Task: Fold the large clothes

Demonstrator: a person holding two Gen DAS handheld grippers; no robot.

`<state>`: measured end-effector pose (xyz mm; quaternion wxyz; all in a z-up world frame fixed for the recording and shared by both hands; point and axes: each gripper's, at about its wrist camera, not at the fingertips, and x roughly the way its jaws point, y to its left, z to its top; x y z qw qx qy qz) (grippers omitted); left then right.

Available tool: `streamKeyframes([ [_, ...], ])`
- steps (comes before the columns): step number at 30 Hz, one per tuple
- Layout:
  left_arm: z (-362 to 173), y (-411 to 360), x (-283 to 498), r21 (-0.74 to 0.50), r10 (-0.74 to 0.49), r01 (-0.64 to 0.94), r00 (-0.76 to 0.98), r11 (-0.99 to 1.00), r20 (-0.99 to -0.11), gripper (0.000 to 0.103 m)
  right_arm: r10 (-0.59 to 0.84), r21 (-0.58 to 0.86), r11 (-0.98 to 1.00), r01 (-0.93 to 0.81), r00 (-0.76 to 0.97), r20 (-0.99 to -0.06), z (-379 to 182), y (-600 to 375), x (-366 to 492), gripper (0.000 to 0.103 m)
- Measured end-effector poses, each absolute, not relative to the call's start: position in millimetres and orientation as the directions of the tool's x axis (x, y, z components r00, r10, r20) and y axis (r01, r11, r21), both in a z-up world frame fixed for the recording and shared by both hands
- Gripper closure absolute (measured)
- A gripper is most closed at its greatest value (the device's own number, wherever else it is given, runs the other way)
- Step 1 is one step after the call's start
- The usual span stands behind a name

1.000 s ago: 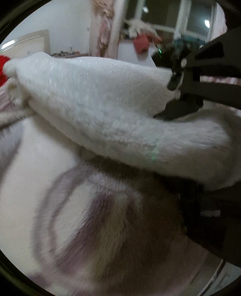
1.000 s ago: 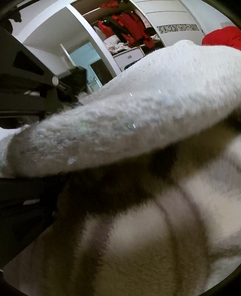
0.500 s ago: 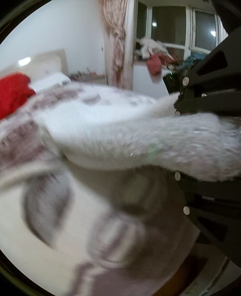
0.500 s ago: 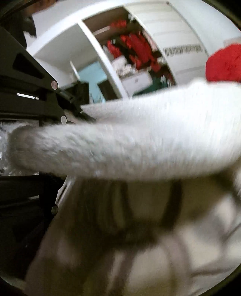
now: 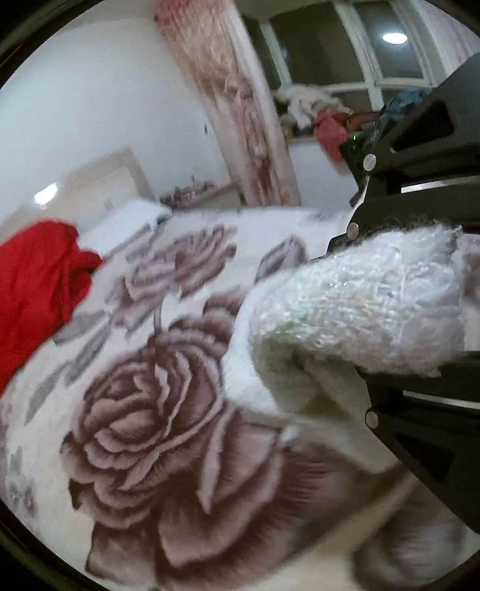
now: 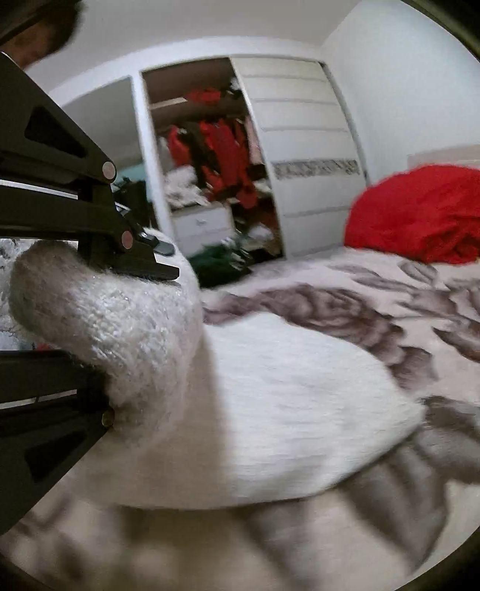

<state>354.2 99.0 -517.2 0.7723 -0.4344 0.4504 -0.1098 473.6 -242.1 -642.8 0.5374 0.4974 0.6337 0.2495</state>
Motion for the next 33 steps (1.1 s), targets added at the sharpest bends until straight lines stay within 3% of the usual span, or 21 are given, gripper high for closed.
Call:
streamKeyframes([
  [6,-605.4,111.5,416.6,-0.737,-0.594,-0.321,0.442,0.595,-0.672,0.084,0.814,0.731,0.489,0.477,0.051,-0.578,-725.1,-245.0,526.4,0.088],
  [11,-587.4,122.0,408.3,-0.755,-0.626,-0.346,0.422,0.557,-0.656,0.081,0.850,0.729,0.443,0.522,0.015,-0.527,-719.8,-236.4,541.6,0.086],
  [14,-565.7,125.2,405.9,-0.783,-0.647,-0.341,0.440,0.521,-0.622,0.078,0.885,0.755,0.380,0.534,0.027,-0.464,-700.4,-231.2,547.6,0.078],
  [15,-561.6,127.2,409.6,-0.803,-0.659,-0.331,0.458,0.496,-0.596,0.069,0.900,0.775,0.344,0.530,0.050,-0.434,-693.7,-230.0,550.4,0.067],
  [16,-556.5,128.8,410.1,-0.843,-0.688,-0.304,0.487,0.443,-0.538,0.058,0.911,0.793,0.309,0.525,0.075,-0.405,-686.2,-231.7,551.6,0.049],
  [17,-554.4,130.7,412.4,-0.873,-0.703,-0.282,0.518,0.398,-0.488,0.027,0.919,0.814,0.273,0.513,0.110,-0.378,-675.9,-233.2,553.0,0.043],
  [18,-553.2,133.3,415.4,-0.887,-0.699,-0.267,0.546,0.376,-0.461,0.004,0.918,0.829,0.262,0.494,0.136,-0.372,-667.4,-235.0,556.4,0.037],
  [20,-549.4,139.6,420.7,-0.886,-0.661,-0.258,0.593,0.385,-0.460,0.004,0.910,0.852,0.253,0.458,0.185,-0.370,-657.1,-240.8,564.7,0.036],
  [22,-546.7,143.7,423.8,-0.864,-0.631,-0.276,0.594,0.422,-0.498,0.004,0.885,0.847,0.317,0.426,0.189,-0.426,-644.8,-246.8,570.6,0.036],
  [27,-518.5,131.8,391.9,-0.690,-0.456,-0.272,0.582,0.671,-0.673,0.004,0.707,0.707,0.682,0.188,0.081,-0.703,-606.4,-270.2,534.9,0.028],
  [29,-514.6,122.5,369.7,-0.584,-0.356,-0.284,0.570,0.760,-0.741,0.004,0.642,0.638,0.761,0.121,0.007,-0.767,-615.0,-276.2,515.7,0.025],
  [33,-529.9,106.3,321.7,-0.455,-0.233,-0.355,0.520,0.817,-0.822,0.004,0.633,0.634,0.771,0.058,-0.177,-0.754,-673.2,-274.2,501.2,0.020],
])
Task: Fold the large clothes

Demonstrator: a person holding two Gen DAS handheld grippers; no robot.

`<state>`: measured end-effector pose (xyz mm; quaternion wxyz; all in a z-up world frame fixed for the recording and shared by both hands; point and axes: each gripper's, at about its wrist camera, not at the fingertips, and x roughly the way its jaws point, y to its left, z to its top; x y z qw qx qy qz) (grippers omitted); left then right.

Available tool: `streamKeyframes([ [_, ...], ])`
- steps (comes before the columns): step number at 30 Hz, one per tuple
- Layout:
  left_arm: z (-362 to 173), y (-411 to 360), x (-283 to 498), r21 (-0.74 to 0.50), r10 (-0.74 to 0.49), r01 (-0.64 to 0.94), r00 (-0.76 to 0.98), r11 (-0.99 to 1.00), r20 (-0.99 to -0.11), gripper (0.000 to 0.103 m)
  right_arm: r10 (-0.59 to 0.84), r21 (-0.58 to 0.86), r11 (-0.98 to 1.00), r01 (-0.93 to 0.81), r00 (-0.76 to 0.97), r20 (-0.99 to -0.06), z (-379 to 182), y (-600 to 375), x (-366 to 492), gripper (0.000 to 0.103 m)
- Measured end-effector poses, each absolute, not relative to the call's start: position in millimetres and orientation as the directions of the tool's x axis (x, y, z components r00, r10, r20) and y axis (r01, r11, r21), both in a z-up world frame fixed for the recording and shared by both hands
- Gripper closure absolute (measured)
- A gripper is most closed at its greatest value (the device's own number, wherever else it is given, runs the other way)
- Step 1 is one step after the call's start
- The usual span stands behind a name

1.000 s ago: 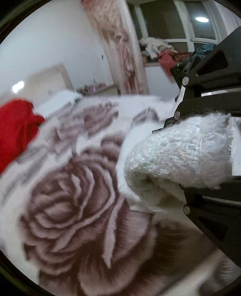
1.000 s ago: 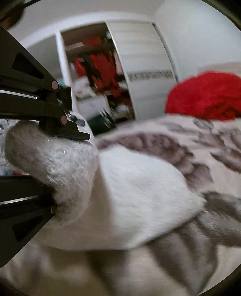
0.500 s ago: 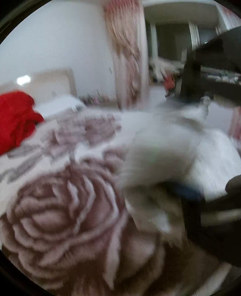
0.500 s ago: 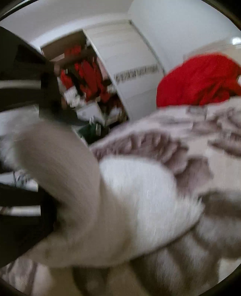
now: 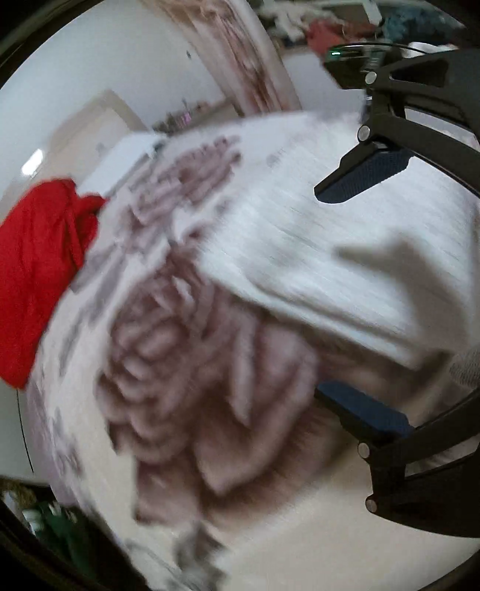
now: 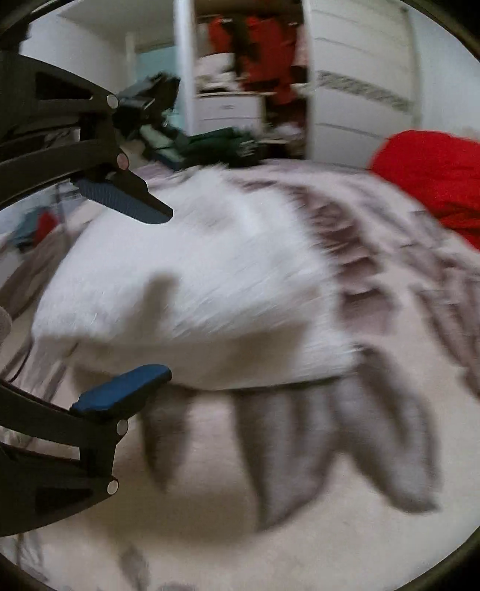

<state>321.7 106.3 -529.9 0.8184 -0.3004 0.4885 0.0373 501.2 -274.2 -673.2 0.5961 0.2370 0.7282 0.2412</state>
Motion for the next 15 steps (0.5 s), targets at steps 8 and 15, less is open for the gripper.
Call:
streamKeyframes([
  [8,-571.6,101.5,240.6,-0.414,-0.197,-0.543,0.413,0.731,-0.889,0.004,0.725,0.745,0.663,0.078,-0.317,-0.612,-771.5,-233.5,531.8,0.000],
  [15,-566.0,103.9,204.1,-0.395,-0.151,-0.627,0.406,0.671,-0.901,0.004,0.855,0.793,0.506,0.340,-0.080,-0.512,-736.2,-271.3,486.2,0.060],
])
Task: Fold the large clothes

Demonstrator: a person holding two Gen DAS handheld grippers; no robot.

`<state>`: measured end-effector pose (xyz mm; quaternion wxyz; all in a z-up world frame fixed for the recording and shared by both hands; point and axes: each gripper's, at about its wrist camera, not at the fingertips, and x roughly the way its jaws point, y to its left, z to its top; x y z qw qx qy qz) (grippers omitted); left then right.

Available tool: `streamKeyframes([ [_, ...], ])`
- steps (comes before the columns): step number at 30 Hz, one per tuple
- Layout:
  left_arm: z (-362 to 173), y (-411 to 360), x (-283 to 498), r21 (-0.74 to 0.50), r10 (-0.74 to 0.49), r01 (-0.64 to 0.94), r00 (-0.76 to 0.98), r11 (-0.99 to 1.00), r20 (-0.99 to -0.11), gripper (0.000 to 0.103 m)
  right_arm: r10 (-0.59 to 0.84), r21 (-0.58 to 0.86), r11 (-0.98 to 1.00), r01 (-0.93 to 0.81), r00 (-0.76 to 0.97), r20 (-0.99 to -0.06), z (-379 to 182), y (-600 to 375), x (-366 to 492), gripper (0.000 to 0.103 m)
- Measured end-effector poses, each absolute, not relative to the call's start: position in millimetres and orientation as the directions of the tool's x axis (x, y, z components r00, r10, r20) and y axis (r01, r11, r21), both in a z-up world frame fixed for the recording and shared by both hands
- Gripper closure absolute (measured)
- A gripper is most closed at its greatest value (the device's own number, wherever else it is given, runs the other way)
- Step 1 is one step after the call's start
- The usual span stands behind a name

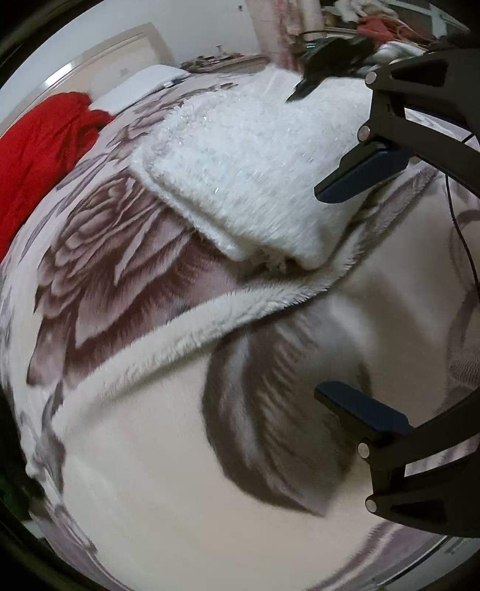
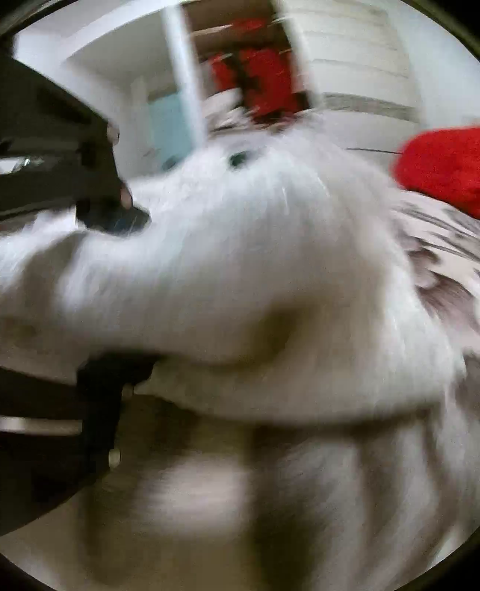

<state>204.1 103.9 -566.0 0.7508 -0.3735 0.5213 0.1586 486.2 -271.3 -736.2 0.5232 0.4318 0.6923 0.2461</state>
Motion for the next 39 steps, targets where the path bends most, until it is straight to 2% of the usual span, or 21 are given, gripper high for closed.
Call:
streamKeyframes([
  [4,-540.8,109.8,184.6,-0.373,-0.108,-0.636,0.415,0.676,-0.903,0.004,0.932,0.814,0.230,0.534,0.121,-0.342,-715.3,-282.9,427.3,0.063],
  [7,-527.3,114.6,170.3,-0.351,-0.081,-0.631,0.415,0.692,-0.906,0.004,0.934,0.784,0.119,0.609,0.199,-0.296,-696.9,-277.2,362.0,0.064],
  [9,-526.4,116.3,160.9,-0.337,-0.074,-0.629,0.406,0.700,-0.911,0.004,0.912,0.737,0.246,0.629,0.107,-0.396,-694.5,-274.7,324.7,0.064],
  [12,-539.3,111.9,154.0,-0.302,-0.067,-0.639,0.365,0.707,-0.929,0.004,0.810,0.590,0.522,0.616,-0.143,-0.569,-713.6,-285.6,303.8,0.054],
  [14,-548.1,105.1,151.9,-0.315,-0.082,-0.643,0.364,0.698,-0.928,0.004,0.756,0.542,0.602,0.586,-0.200,-0.623,-709.0,-306.2,306.2,0.054],
  [16,-552.7,97.6,152.9,-0.336,-0.101,-0.641,0.374,0.690,-0.922,0.004,0.722,0.546,0.646,0.533,-0.194,-0.664,-686.4,-325.7,318.6,0.046],
  [18,-553.4,88.1,156.8,-0.358,-0.106,-0.633,0.399,0.686,-0.911,0.004,0.678,0.570,0.704,0.423,-0.161,-0.718,-649.1,-336.5,344.9,0.046],
  [20,-552.1,78.6,162.1,-0.351,-0.091,-0.626,0.407,0.696,-0.909,0.004,0.663,0.606,0.736,0.303,-0.138,-0.736,-624.1,-324.2,376.3,0.041],
  [21,-552.3,73.7,164.7,-0.343,-0.081,-0.622,0.409,0.704,-0.909,0.004,0.664,0.630,0.744,0.224,-0.144,-0.733,-614.8,-309.3,394.6,0.035],
  [23,-554.1,65.9,169.0,-0.332,-0.072,-0.612,0.410,0.718,-0.909,0.004,0.663,0.662,0.745,0.075,-0.191,-0.724,-602.0,-280.3,420.2,0.034],
  [25,-555.6,61.4,171.6,-0.324,-0.063,-0.608,0.410,0.725,-0.910,0.004,0.637,0.670,0.739,-0.069,-0.250,-0.729,-606.8,-230.7,440.3,0.034],
  [29,-556.9,60.8,173.3,-0.333,-0.072,-0.604,0.414,0.724,-0.907,0.004,0.465,0.572,0.745,-0.344,-0.348,-0.814,-648.0,-162.4,466.6,0.030],
  [32,-559.6,61.4,173.6,-0.340,-0.079,-0.608,0.414,0.718,-0.907,0.004,0.414,0.586,0.716,-0.378,-0.446,-0.794,-675.8,-138.8,472.9,0.028],
  [35,-561.7,60.2,174.0,-0.354,-0.089,-0.605,0.422,0.713,-0.902,0.004,0.510,0.707,0.630,-0.321,-0.515,-0.688,-668.9,-132.5,466.9,0.028],
  [38,-564.9,55.4,176.4,-0.361,-0.102,-0.600,0.422,0.714,-0.901,0.004,0.481,0.674,0.632,-0.382,-0.488,-0.728,-665.6,-134.9,462.1,0.028],
  [39,-564.8,53.7,177.1,-0.362,-0.104,-0.600,0.420,0.713,-0.901,0.004,0.490,0.671,0.640,-0.374,-0.473,-0.732,-668.0,-138.4,459.2,0.034],
])
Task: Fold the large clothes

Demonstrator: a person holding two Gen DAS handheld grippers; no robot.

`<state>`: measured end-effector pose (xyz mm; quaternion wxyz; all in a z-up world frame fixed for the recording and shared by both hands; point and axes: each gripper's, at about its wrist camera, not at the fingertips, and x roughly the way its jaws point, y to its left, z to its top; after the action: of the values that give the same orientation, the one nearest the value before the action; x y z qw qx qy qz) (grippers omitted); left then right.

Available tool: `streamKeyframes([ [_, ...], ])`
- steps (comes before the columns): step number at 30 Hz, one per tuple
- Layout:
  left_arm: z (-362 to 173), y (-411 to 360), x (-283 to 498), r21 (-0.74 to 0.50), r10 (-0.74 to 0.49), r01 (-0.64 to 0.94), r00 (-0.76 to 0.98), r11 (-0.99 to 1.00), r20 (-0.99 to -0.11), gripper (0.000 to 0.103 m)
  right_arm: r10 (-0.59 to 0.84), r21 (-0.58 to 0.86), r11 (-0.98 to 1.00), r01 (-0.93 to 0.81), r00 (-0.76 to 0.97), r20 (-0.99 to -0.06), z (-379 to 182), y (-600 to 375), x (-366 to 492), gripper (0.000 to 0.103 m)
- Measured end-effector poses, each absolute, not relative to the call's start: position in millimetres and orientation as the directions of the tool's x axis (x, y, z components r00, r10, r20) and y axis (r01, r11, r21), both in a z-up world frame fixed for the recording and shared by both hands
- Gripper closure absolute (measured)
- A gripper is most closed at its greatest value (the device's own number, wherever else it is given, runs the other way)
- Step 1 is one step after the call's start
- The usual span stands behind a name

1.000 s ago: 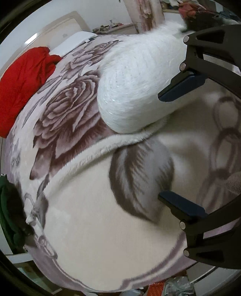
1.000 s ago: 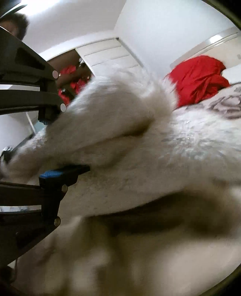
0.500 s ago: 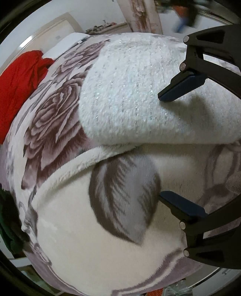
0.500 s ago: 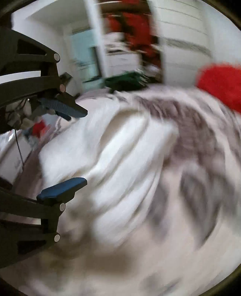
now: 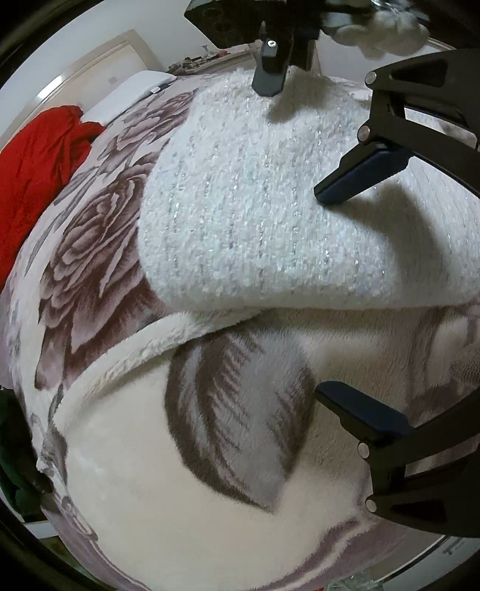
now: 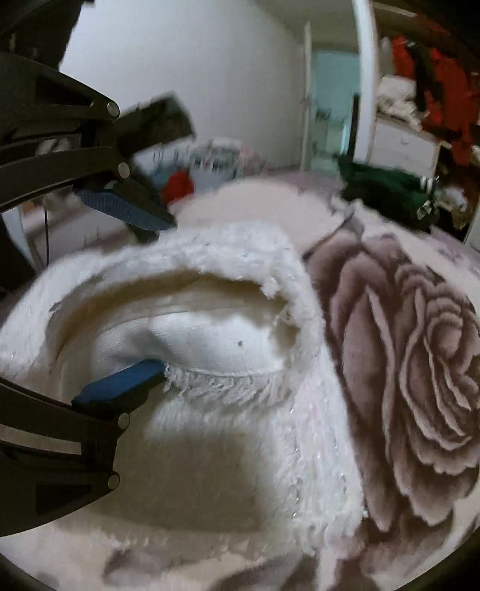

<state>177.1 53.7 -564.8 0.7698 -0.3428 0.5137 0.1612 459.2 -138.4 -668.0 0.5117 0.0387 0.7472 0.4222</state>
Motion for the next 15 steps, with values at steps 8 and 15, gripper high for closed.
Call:
streamKeyframes([
  [8,-536.4,49.9,179.8,-0.395,-0.110,-0.591,0.458,0.703,-0.882,0.004,0.575,0.624,0.747,-0.227,-0.249,-0.779,-596.6,-162.6,451.5,0.087],
  [15,-518.9,32.6,212.3,-0.441,-0.153,-0.532,0.500,0.723,-0.852,0.004,0.542,0.547,0.820,-0.171,-0.081,-0.837,-515.6,-227.4,473.5,0.088],
])
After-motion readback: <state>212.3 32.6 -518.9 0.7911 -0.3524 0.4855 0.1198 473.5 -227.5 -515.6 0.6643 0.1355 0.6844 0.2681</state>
